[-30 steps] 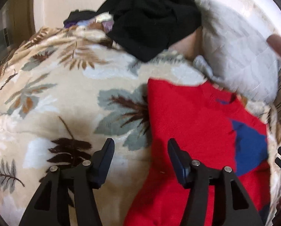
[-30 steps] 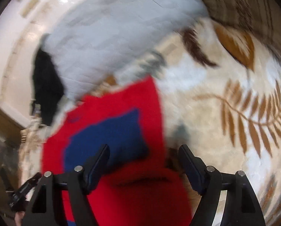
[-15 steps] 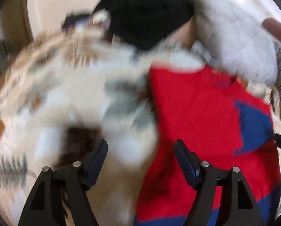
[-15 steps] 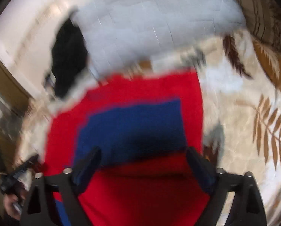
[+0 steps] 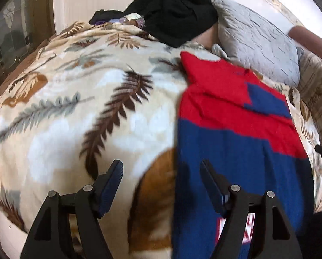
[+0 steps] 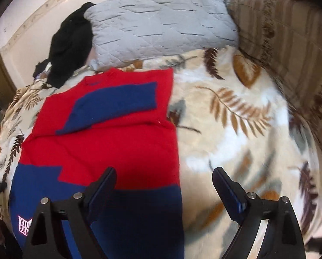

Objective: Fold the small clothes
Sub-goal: 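Move both tools to the blue hem printed 'XIU XUAN'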

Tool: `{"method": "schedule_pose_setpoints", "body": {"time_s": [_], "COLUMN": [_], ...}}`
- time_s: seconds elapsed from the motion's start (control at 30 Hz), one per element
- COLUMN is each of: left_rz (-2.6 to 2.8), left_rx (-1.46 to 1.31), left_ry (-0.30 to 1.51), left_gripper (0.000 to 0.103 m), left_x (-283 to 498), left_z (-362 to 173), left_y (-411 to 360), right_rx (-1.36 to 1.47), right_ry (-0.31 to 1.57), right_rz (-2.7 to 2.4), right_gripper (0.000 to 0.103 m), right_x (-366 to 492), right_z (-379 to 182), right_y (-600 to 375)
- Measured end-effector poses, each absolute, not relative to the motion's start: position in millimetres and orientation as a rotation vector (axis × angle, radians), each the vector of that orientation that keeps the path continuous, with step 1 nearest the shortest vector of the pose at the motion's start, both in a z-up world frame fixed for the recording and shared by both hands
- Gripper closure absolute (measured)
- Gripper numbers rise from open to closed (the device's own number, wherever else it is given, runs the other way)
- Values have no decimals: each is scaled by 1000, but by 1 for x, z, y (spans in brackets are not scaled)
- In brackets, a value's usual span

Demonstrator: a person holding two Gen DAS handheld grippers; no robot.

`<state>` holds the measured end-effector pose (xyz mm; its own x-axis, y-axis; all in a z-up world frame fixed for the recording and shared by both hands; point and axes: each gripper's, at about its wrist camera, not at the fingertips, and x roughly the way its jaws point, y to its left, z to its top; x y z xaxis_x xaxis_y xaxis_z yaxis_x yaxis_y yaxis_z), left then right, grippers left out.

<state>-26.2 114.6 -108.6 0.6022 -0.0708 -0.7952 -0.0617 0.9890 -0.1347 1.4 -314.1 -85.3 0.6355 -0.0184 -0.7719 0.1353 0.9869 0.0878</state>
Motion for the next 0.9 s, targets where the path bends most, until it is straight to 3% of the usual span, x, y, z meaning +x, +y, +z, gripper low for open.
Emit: {"method": "schedule_pose_setpoints", "body": {"time_s": [0.47,0.6,0.77,0.9], "left_rz": [-3,-17,-50,-71], "left_rx": [-116,-126,-113,-110], "left_ry": [920,900,864,844], "left_gripper": [28,28,28,28], "left_x": [-67,-73,-77,-78], "left_z": [-104,-97,-88,-83], "left_y": [101,102,98,96], "right_rx": [84,178,276,412], "right_ry": [837,863,911,1052], "right_rz": [-101,-45,48,23], "right_gripper": [11,11,11,9], "right_x": [-36,-51,-123,-212], "right_z": [-68,-55,-11,7], "right_y": [-298,-317,-352,-354]}}
